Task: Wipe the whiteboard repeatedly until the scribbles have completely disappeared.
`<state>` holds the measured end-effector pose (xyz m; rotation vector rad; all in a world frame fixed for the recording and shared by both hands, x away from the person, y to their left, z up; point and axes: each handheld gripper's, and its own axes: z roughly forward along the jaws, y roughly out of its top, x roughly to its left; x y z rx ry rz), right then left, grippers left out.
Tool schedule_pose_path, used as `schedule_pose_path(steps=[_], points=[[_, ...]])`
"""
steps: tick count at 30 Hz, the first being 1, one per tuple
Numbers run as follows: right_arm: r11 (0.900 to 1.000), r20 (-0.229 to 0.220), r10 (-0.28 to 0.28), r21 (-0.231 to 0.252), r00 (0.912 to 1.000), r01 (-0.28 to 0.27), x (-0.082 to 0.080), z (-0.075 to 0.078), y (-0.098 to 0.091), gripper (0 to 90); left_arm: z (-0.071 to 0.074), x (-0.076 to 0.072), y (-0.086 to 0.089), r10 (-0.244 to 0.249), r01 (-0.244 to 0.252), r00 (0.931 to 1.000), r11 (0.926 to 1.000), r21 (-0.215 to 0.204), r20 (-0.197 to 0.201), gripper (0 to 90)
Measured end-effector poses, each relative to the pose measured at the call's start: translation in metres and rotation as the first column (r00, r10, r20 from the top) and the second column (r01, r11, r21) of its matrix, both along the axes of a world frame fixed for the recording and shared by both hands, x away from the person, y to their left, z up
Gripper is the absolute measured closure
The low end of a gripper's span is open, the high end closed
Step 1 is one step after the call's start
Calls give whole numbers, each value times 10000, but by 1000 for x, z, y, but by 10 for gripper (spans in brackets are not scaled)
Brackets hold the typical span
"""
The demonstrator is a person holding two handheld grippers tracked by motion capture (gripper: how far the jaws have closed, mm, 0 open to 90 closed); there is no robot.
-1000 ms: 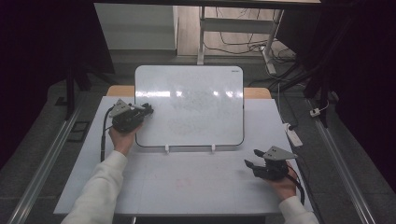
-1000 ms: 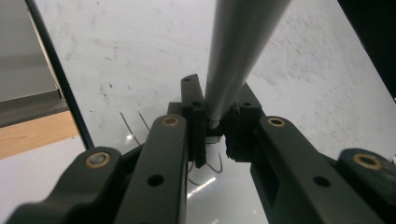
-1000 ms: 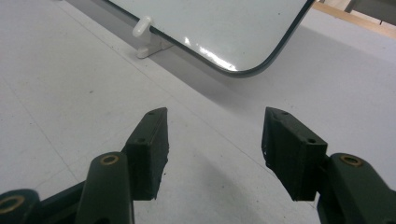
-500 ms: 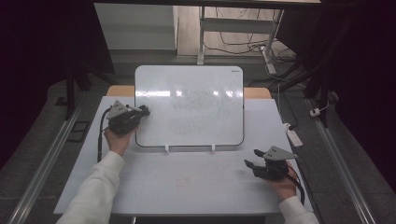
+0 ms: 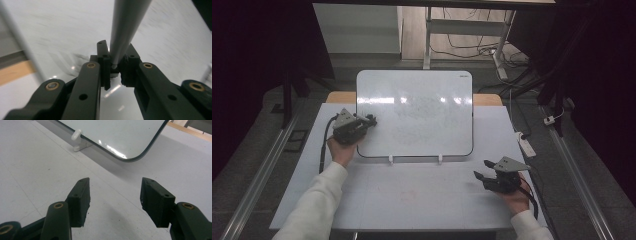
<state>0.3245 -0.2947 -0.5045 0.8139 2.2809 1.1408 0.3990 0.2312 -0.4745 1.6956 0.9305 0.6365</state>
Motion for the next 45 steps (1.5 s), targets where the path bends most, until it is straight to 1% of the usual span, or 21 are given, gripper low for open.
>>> schedule_pose_path(steps=[2, 3, 4, 6, 7, 9, 10, 11, 14, 16, 21, 22, 24, 27, 28, 31, 33, 37, 41, 43, 45], points=[[10000, -7, -19, 18, 10000, 19, 0, 0, 0, 410, 3, 2, 7, 264, -263, 9996, 9996, -88, 45, 786], [10000, -23, -16, 27, 10000, 16, 0, 0, 0, 410, 3, 3, 8, 231, -231, 9997, 9995, -216, -1, 787], [10000, -24, -16, 17, 10000, 16, 0, 0, 0, 410, 2, 1, 7, 202, -202, 9998, 9997, -164, -23, 787], [10000, -41, 5, -4, 10000, -5, 1, -1, 0, 410, -2, -2, 0, -147, 145, 9998, 9999, -80, -166, 787], [10000, -37, 13, -13, 10000, -14, 1, -1, 0, 410, -5, -4, -5, -380, 381, 9990, 9993, 51, -241, 787], [10000, -31, 17, -15, 10000, -17, 0, -1, 1, 410, -8, -10, -13, -672, 685, 9974, 9961, 562, -244, 787], [10000, -16, 22, -7, 10000, -22, 0, -1, 1, 410, -9, -11, -13, -706, 721, 9972, 9950, 690, -230, 787], [10000, -11, 18, 4, 10000, -18, 0, 0, 1, 410, -8, -11, -12, -716, 732, 9971, 9950, 681, -255, 787], [10000, -21, 4, 10, 10000, -4, 0, 0, 0, 410, -6, -8, -6, -524, 534, 9984, 9970, 563, -196, 787], [10000, -12, 17, 4, 10000, -17, 0, 0, 1, 410, -3, -4, -4, -445, 451, 9988, 9984, 354, -190, 787], [10000, -49, 13, -27, 10000, -13, 1, -1, 1, 409, -1, -1, -5, -425, 427, 9991, 9983, 390, -76, 787], [10000, -47, 10, -15, 10000, -10, 1, -1, 1, 410, 0, 0, -3, -279, 280, 9996, 9989, 369, -17, 787], [10000, -54, 6, -8, 10000, -6, 1, -1, 1, 409, 5, 5, 5, 49, -50, 10000, 10000, 80, 48, 787], [10000, -53, 27, -26, 10000, -27, 1, -2, 1, 409, 9, 12, 17, 391, -388, 9992, 9984, -418, 58, 787], [10000, -36, 56, -46, 10000, -57, 1, -2, 1, 410, 9, 12, 18, 371, -369, 9993, 9977, -566, 40, 787], [10000, -49, 14, -2, 10000, -14, 1, -2, 1, 409, 7, 11, 17, 301, -301, 9995, 9974, -648, -5, 787], [10000, -95, 22, -6, 10000, -22, 1, -2, 1, 409, 6, 10, 13, 50, -62, 9999, 9966, -825, -158, 787], [9999, -83, 84, -85, 9999, -85, 1, -3, 3, 409, 4, 10, -1, -333, 322, 9993, 9979, -561, -176, 787], [10000, -45, 14, -26, 10000, -14, 1, -1, 1, 409, 3, 9, 0, -359, 349, 9992, 9981, -506, -194, 787], [10000, -47, -9, -2, 10000, 9, 1, -1, 0, 409, 5, 9, 6, -87, 85, 9999, 9992, -383, -50, 787], [10000, -55, -17, -22, 10000, 17, 1, -1, 0, 409, 7, 10, 16, 250, -248, 9997, 9977, -639, 27, 787]])
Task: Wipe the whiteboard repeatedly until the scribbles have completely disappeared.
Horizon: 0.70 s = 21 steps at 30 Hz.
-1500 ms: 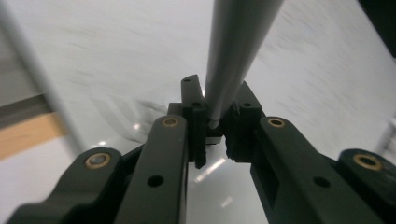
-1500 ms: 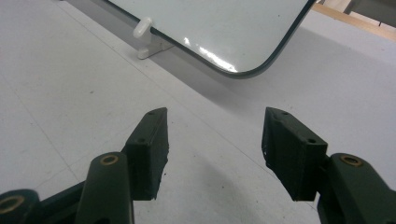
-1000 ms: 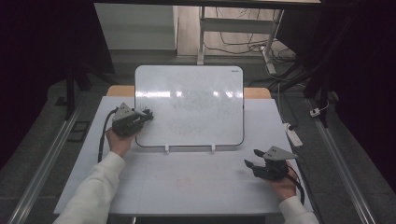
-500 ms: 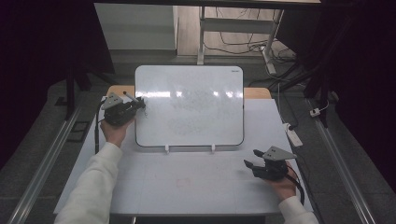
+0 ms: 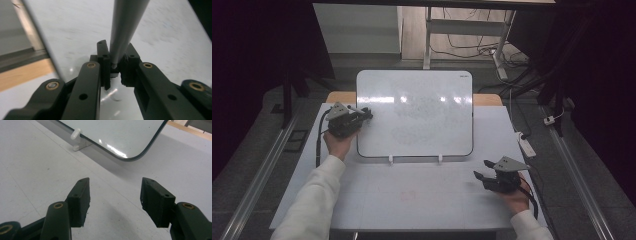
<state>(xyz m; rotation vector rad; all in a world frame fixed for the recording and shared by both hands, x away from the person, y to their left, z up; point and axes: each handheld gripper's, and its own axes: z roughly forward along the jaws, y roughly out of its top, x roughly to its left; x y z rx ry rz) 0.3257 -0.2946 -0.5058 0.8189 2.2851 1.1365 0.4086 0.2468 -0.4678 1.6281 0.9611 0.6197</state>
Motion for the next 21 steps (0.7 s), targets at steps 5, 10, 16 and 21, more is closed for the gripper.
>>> schedule_pose_path(steps=[5, 10, 16, 21], points=[[10000, 37, 7, 0, 10000, -7, 0, 0, 0, 409, 0, 2, 18, 402, -396, 9991, 9983, -436, 123, 787], [10000, 1, 41, -24, 10000, -41, 0, -1, 1, 409, -1, 2, 17, 338, -333, 9994, 9979, -556, 92, 787], [10000, -15, 35, -6, 10000, -35, 0, -1, 1, 409, -7, -5, 2, -276, 275, 9996, 9996, -100, -83, 788], [10000, 21, 23, -11, 10000, -23, 0, 0, 1, 409, -5, -5, 7, -68, 68, 10000, 9999, -77, 10, 788]])
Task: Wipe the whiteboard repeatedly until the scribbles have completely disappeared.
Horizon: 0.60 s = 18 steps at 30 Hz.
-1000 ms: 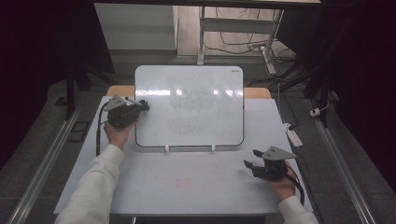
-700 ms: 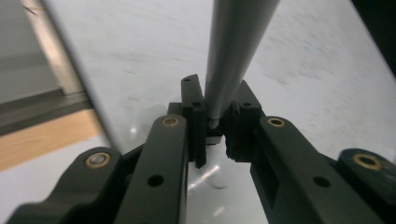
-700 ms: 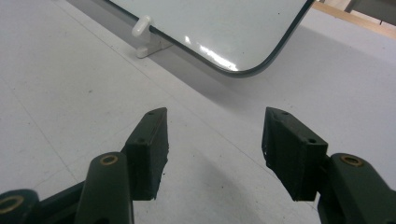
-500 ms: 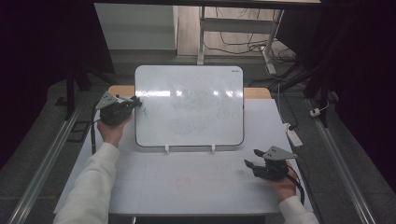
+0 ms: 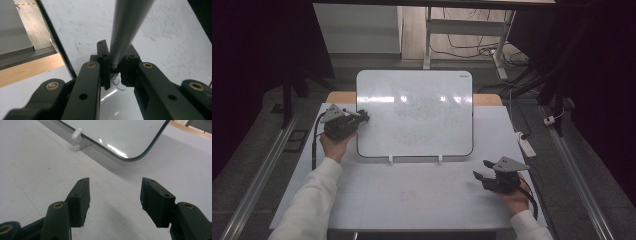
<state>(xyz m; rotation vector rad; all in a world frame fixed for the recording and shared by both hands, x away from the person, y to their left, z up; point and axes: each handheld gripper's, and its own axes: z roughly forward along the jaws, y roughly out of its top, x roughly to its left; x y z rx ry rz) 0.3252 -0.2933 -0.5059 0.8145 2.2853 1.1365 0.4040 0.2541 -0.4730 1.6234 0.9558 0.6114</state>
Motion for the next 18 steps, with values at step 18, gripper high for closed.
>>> schedule_pose_path(steps=[18], points=[[10000, 26, -1, -27, 10000, 2, 0, 1, 1, 408, -4, -3, 0, -291, 287, 9993, 9995, -159, -232, 787]])
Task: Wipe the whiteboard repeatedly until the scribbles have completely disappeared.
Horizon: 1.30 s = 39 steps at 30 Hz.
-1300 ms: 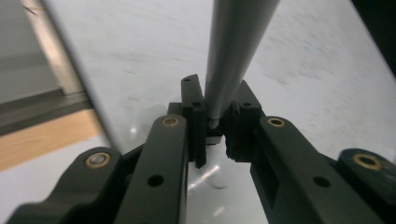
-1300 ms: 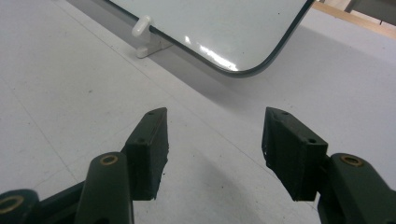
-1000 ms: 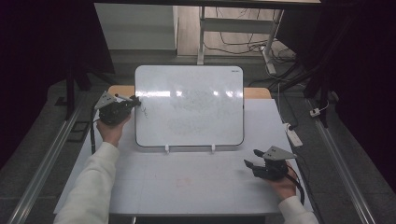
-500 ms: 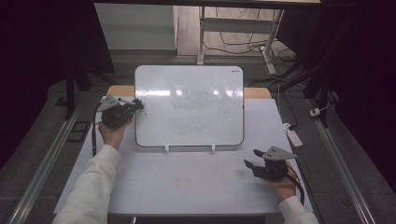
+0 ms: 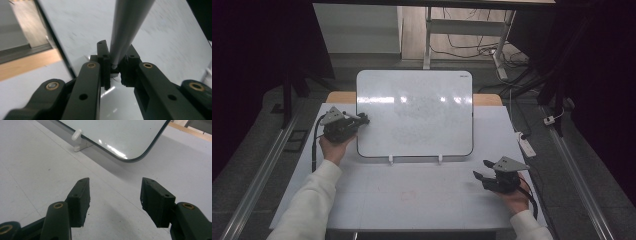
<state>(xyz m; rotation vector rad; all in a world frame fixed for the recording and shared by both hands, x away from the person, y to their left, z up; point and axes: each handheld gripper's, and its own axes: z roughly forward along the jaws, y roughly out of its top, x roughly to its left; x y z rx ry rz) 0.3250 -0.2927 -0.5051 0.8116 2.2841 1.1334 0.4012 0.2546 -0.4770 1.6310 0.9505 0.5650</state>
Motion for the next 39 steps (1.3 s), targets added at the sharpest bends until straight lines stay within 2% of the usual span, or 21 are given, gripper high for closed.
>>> schedule_pose_path(steps=[2, 5, 7, 10, 12, 14, 18, 20, 22, 28, 30, 32, 33, 35, 37, 39], points=[[10000, -9, 5, 4, 10000, -5, 0, 0, 0, 409, -2, 2, 1, -41, 38, 10000, 9995, -312, -86, 787], [10000, -17, 7, 28, 10000, -7, 0, 0, 0, 408, -7, -4, -5, -489, 488, 9985, 9988, -75, -249, 787], [10000, -25, -3, 28, 10000, 3, 0, 0, -1, 408, -11, -10, -9, -712, 722, 9969, 9970, 274, -340, 787], [10000, -11, 5, 21, 10000, -5, 0, 0, 0, 408, -12, -13, -12, -719, 734, 9968, 9962, 460, -344, 787], [10000, 2, 14, -3, 10000, -14, 0, 0, 0, 408, -7, -10, -11, -471, 481, 9987, 9973, 549, -205, 787], [10000, 19, 28, -2, 10000, -28, 0, 0, 0, 408, -1, -2, -7, -305, 311, 9994, 9989, 351, -171, 787], [10000, 25, -15, 37, 10000, 15, 0, 1, -1, 408, 13, 12, 2, 180, -180, 9998, 9993, 317, 11, 787], [10000, 24, -13, 28, 10000, 13, 0, 1, -1, 408, 18, 16, 5, 414, -417, 9991, 9985, 347, 101, 787], [10000, -6, -1, 26, 10000, 1, 0, 0, -2, 408, 19, 16, 6, 437, -438, 9990, 9983, 385, 40, 787], [10000, 60, 14, 73, 10000, -14, -1, 1, -2, 408, 8, 1, -2, -217, 250, 9989, 9964, 806, -416, 787], [10000, 43, 9, 58, 10000, -10, -1, 1, -2, 408, 4, -4, -6, -382, 425, 9982, 9946, 947, -465, 787], [10000, 36, 32, 50, 10000, -32, -1, 1, -1, 408, 5, -5, -8, -378, 425, 9985, 9910, 1273, -398, 787], [10000, 40, 30, 52, 10000, -30, -1, 1, -1, 408, 7, -4, -6, -204, 243, 9993, 9916, 1268, -321, 787], [10000, 48, 16, 67, 10000, -16, -1, 1, -1, 408, 12, 1, 3, 223, -203, 9995, 9959, 881, -219, 788], [10000, 37, 16, 54, 10000, -16, -1, 1, -1, 408, 14, 7, 10, 306, -292, 9991, 9984, 487, -289, 787], [10000, 30, 23, 54, 10000, -23, -1, 1, -1, 408, 14, 8, 9, 309, -296, 9993, 9982, 529, -230, 787]])
